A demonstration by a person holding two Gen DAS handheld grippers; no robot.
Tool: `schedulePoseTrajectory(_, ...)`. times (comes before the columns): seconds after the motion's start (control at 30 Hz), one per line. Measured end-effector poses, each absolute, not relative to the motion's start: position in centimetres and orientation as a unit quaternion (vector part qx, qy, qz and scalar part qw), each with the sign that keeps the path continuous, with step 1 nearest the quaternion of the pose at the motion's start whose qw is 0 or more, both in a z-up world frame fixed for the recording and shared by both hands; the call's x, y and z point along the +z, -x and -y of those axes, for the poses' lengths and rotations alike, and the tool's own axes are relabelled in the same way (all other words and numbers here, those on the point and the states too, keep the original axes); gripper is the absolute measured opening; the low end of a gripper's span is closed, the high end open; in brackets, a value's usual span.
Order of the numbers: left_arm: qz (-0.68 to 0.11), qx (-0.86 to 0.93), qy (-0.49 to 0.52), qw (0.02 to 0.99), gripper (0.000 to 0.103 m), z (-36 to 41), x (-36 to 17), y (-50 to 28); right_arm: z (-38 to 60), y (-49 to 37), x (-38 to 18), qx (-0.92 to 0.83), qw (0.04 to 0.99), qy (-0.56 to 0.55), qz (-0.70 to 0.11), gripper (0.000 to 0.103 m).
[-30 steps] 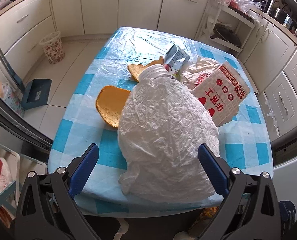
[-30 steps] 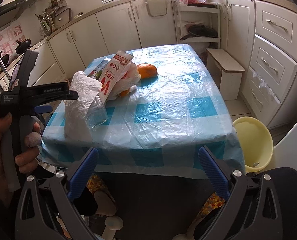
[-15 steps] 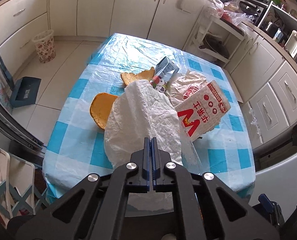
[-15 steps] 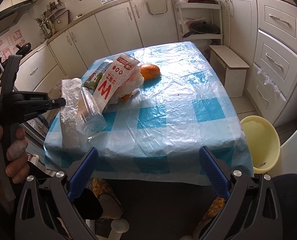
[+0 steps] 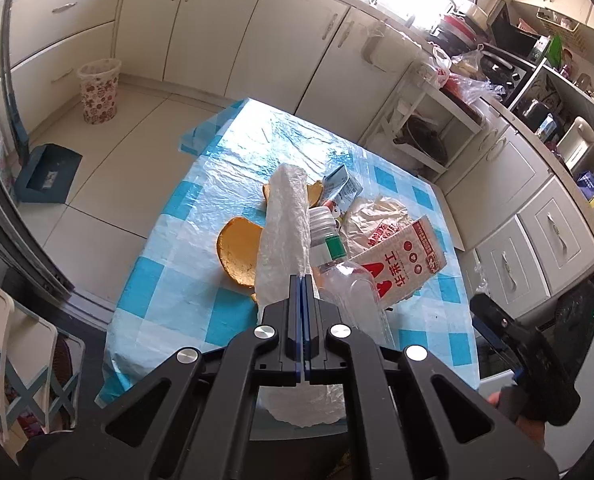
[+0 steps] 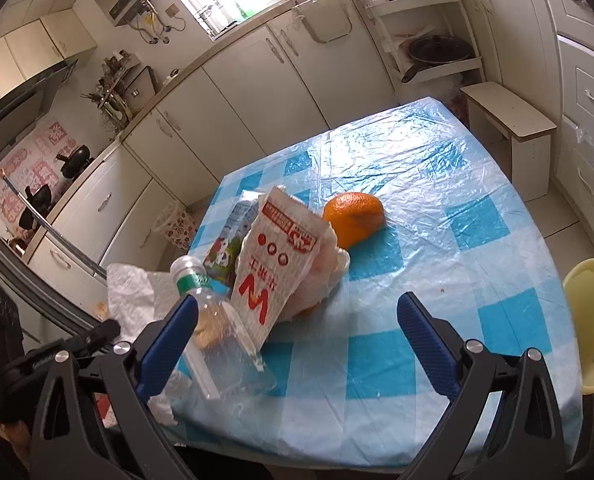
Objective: Collect trash
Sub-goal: 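Grasp the white milk carton with the right gripper while the left lifts the bag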
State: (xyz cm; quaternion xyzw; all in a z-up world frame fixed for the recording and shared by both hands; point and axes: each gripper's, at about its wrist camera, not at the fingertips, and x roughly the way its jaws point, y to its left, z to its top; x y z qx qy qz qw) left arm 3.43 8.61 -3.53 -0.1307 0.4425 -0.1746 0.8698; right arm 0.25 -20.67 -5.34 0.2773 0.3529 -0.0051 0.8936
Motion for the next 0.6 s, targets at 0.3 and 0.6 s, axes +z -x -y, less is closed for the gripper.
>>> schedulePoseTrajectory(0.3,-0.440,-0.173,0.126,0.872,0.001,-8.8,-3.8,-3.7,22.0,-5.3,-6.0,0.013,0.891,-0.279,-0.358,0.051)
schedulePoseTrajectory(0.6,-0.425,-0.170,0.123,0.881,0.001,-8.7,-3.1,-3.4,22.6,-4.8,-6.0,0.096,0.876,-0.336,-0.332,0.002)
